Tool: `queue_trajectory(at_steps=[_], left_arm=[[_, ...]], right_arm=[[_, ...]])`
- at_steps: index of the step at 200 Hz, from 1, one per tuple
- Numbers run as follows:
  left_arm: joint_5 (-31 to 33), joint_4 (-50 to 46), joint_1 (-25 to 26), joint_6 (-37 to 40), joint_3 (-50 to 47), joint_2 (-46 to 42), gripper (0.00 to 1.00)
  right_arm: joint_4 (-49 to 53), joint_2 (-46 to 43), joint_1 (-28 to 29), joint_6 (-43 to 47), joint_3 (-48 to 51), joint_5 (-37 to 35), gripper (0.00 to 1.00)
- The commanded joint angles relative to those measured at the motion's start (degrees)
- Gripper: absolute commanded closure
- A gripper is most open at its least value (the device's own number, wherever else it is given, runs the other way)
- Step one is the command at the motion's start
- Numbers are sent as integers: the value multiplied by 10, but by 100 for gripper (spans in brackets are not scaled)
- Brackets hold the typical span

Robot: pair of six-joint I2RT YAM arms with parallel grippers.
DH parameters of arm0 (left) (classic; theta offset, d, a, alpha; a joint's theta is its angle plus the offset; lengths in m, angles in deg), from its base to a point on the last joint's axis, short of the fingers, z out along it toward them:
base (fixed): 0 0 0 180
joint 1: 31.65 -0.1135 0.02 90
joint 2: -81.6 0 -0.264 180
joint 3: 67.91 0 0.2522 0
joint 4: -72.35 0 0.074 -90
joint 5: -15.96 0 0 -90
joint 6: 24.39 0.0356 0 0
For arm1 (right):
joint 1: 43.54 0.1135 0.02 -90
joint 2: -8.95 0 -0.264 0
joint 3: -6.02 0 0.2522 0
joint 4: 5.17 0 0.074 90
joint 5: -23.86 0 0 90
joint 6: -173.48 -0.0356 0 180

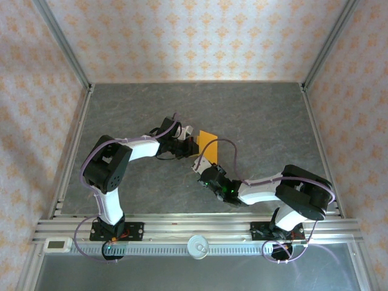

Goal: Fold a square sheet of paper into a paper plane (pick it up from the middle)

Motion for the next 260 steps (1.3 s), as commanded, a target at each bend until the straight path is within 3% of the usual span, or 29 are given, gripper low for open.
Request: queue_trajectory(at_steps=[1, 101, 111, 132, 143, 172, 232, 260], left_arm=[[3, -4, -7, 5, 6, -4, 99], [8, -3, -6, 1, 8, -4, 97], [11, -4, -7, 1, 8, -5, 92], [48, -18, -10, 8, 7, -17, 67], [74, -30, -14, 12, 5, -27, 56], [164, -53, -31, 16, -12, -61, 41], [167, -6, -59, -17, -55, -103, 41], [158, 12, -59, -20, -58, -115, 46]], right_arm=[[9, 2, 4, 3, -8, -19, 82], [6, 0, 4, -9, -9, -11, 100], [6, -2, 4, -16, -10, -6, 100], [14, -8, 1, -36, -12, 19, 100], [23, -16, -8, -58, -15, 56, 100], [45, -38, -65, -165, -27, 217, 99], [91, -6, -175, -302, -82, 488, 100], [65, 5, -209, -335, -75, 553, 100]])
